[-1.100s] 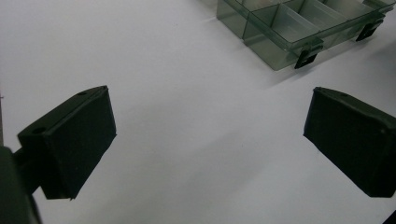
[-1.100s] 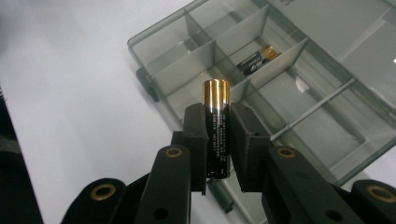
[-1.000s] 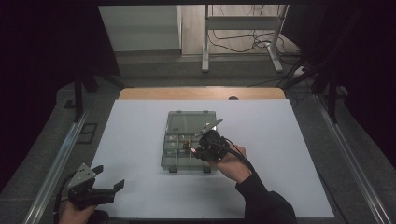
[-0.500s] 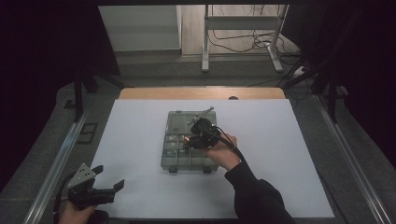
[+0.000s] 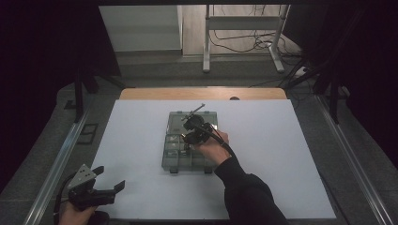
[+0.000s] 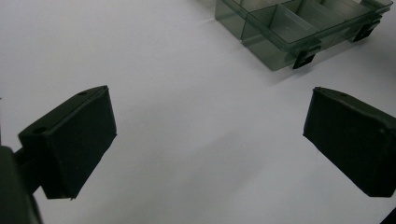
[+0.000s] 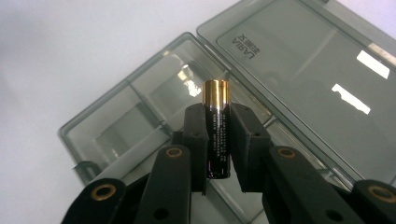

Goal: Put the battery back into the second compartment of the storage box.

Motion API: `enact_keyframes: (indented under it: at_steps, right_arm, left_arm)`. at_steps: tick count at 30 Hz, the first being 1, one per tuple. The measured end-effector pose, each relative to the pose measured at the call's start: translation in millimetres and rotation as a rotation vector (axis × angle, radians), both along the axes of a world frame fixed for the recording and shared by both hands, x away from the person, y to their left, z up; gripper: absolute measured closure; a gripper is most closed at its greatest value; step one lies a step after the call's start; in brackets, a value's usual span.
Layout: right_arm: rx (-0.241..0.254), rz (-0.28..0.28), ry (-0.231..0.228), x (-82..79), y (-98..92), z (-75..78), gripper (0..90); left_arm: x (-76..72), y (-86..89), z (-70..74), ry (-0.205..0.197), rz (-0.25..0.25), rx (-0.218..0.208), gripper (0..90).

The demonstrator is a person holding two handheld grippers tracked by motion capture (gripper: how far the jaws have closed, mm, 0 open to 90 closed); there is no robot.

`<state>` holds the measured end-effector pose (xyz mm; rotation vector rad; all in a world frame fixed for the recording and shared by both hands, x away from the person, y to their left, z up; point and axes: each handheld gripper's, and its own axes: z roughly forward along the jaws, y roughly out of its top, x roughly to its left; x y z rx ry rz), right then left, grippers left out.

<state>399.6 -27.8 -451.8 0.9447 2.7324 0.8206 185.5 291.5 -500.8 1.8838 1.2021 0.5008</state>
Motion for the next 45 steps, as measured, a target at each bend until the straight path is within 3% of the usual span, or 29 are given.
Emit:
enact_keyframes:
  at_steps: [8, 13, 27, 34, 45]
  right_arm:
    - [-0.03, -0.054, 0.024, 9.8, 6.9, -15.6, 76.5]
    - [-0.02, -0.055, 0.004, 7.9, 8.4, -15.3, 64.0]
    - [-0.026, 0.045, -0.067, -11.7, -1.4, -0.2, 33.2]
    - [0.008, 0.087, -0.082, -27.9, -14.0, 4.4, 25.9]
    - [0.043, 0.096, -0.102, -39.3, -35.7, 6.0, 14.9]
  left_arm:
    - [0.1, -0.1, 0.0, 0.0, -0.003, 0.002, 2.8]
    - [0.0, 0.2, 0.0, 0.0, -0.002, -0.001, 2.9]
    - [0.0, -0.2, 0.0, 0.0, -0.003, 0.002, 2.9]
    - [0.1, -0.5, 0.1, 0.0, -0.002, 0.004, 2.9]
    - [0.3, -0.7, 0.1, 0.001, -0.001, 0.004, 2.9]
